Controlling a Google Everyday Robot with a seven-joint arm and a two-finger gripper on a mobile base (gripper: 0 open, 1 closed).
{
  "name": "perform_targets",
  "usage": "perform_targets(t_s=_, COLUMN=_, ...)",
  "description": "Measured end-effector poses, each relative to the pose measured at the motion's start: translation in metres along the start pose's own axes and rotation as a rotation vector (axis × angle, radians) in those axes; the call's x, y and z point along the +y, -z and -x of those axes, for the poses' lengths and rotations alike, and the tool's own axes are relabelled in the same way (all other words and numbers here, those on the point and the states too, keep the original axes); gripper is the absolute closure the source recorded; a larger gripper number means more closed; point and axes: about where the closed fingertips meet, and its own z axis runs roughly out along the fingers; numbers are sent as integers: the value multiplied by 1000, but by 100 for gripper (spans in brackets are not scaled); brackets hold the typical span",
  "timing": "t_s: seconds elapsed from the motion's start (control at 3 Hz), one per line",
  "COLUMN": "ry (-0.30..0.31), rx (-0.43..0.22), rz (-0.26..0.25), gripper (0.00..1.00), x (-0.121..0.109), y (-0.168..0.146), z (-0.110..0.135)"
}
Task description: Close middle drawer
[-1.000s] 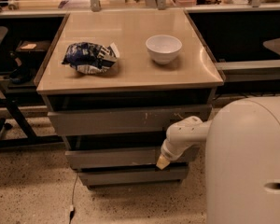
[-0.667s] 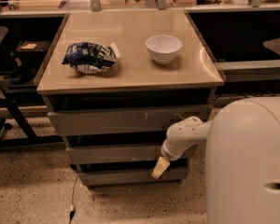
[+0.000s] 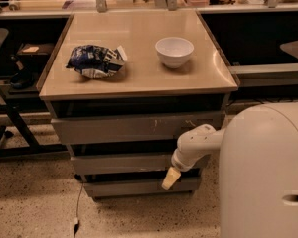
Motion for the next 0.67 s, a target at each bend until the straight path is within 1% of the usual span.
perform_targets(t_s=0.33, ry=-210, rx=5, rz=-41, gripper=0, x=-5, y=44, z=-61)
perform_targets(t_s=0.67, ry=-409, rx=23, rz=-165, gripper=0, x=-10, y=114, z=-133)
